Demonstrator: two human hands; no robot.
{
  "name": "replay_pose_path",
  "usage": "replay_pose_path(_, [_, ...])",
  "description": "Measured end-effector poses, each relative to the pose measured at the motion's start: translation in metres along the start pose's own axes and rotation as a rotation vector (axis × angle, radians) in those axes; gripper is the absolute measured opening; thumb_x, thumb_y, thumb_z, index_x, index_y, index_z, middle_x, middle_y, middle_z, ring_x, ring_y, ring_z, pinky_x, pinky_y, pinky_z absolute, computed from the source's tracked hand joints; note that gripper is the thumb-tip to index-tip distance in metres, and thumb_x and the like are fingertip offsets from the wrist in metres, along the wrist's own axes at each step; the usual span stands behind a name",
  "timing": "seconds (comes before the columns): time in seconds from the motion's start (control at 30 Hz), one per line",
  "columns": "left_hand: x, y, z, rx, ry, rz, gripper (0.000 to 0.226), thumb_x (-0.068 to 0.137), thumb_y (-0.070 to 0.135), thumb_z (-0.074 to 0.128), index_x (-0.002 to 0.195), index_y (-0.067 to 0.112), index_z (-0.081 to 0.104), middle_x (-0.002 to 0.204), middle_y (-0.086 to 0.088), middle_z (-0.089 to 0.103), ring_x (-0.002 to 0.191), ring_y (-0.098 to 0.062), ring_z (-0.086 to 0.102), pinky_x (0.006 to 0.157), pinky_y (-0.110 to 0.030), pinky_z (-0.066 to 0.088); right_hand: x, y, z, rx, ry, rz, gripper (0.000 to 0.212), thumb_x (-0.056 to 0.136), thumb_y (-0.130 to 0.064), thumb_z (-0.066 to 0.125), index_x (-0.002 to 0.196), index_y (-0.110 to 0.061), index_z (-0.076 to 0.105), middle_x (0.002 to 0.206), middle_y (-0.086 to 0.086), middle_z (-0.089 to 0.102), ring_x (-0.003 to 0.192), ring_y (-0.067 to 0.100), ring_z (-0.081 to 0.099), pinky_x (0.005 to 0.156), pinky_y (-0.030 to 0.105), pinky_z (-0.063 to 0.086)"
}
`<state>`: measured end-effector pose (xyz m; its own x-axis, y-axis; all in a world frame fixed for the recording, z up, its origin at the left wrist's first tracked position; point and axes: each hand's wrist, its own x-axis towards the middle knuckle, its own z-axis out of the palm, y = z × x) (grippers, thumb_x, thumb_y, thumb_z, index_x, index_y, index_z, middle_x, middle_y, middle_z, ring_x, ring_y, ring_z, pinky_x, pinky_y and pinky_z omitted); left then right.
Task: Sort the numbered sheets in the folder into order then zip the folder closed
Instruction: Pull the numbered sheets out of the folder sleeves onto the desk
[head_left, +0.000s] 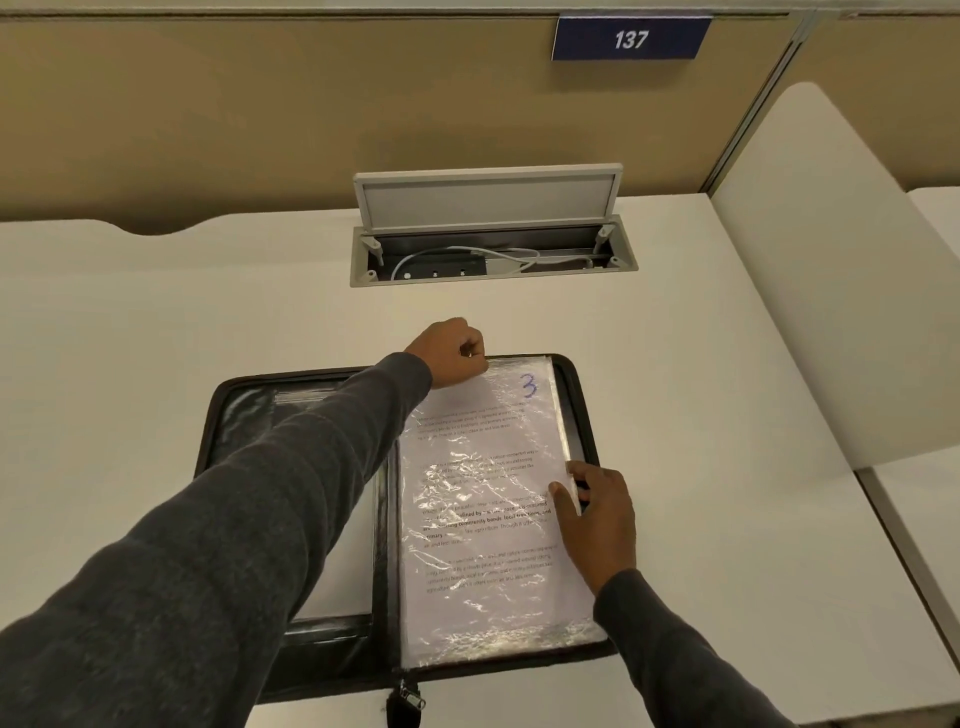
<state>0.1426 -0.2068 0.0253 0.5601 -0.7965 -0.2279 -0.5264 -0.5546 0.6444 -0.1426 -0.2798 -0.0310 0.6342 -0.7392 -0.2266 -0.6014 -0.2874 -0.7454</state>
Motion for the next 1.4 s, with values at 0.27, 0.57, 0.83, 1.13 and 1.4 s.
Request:
replay_pose_path(0.27, [0.001, 0.001, -0.003, -0.155, -0.113, -0.113, 0.019, 0.089, 0.016, 0.052, 0.071, 0.018, 0.059, 0.081, 0.001, 0.071, 0.074, -0.021, 0.063, 0.074, -0.032, 0.05, 0.002, -0.003, 0.0, 0.008, 0.039, -0.031, 0.012, 0.093, -0.024, 0.07, 0.102, -0.019, 0.062, 0.106, -0.005, 0.054, 0.096, 0.018, 0.06, 0.084, 0.023, 0.051])
replay_pose_path(0.57, [0.015, 0.0, -0.009, 0.0, -0.282, -0.164, 0.018, 0.09, 0.006, 0.052, 0.09, 0.02, 0.064, 0.094, -0.013, 0.07, 0.061, -0.021, 0.055, 0.055, -0.029, 0.046, 0.004, -0.003, -0.001, 0.035, 0.048, -0.002, 0.008, 0.096, -0.021, 0.066, 0.101, -0.015, 0.065, 0.104, -0.003, 0.055, 0.09, 0.015, 0.06, 0.073, 0.005, 0.039])
replay_pose_path(0.83, [0.024, 0.009, -0.005, 0.273, -0.46, -0.132, 0.028, 0.084, 0.029, 0.076, 0.07, 0.023, 0.052, 0.071, 0.007, 0.053, 0.069, -0.015, 0.044, 0.069, -0.027, 0.037, 0.003, -0.001, -0.002, 0.048, 0.029, 0.038, 0.012, 0.097, -0.025, 0.064, 0.103, -0.015, 0.065, 0.102, -0.002, 0.058, 0.085, 0.009, 0.059, 0.071, 0.007, 0.04])
replay_pose_path(1.13, [0.03, 0.009, -0.017, 0.224, -0.295, -0.076, 0.021, 0.093, 0.036, 0.063, 0.101, 0.017, 0.059, 0.1, -0.001, 0.059, 0.091, -0.021, 0.055, 0.082, -0.034, 0.042, 0.0, 0.003, 0.0, 0.039, 0.006, 0.061, 0.009, 0.097, -0.026, 0.065, 0.096, -0.017, 0.066, 0.089, -0.003, 0.068, 0.078, 0.005, 0.061, 0.064, 0.006, 0.039])
replay_pose_path(1.4, [0.032, 0.003, -0.036, 0.288, 0.03, -0.15, 0.011, 0.09, 0.028, 0.063, 0.098, 0.02, 0.065, 0.098, 0.0, 0.061, 0.101, -0.028, 0.058, 0.099, -0.045, 0.041, -0.003, 0.008, 0.002, -0.027, -0.02, 0.071, 0.009, 0.099, -0.028, 0.062, 0.092, -0.022, 0.065, 0.089, -0.007, 0.067, 0.079, 0.001, 0.058, 0.065, 0.007, 0.037])
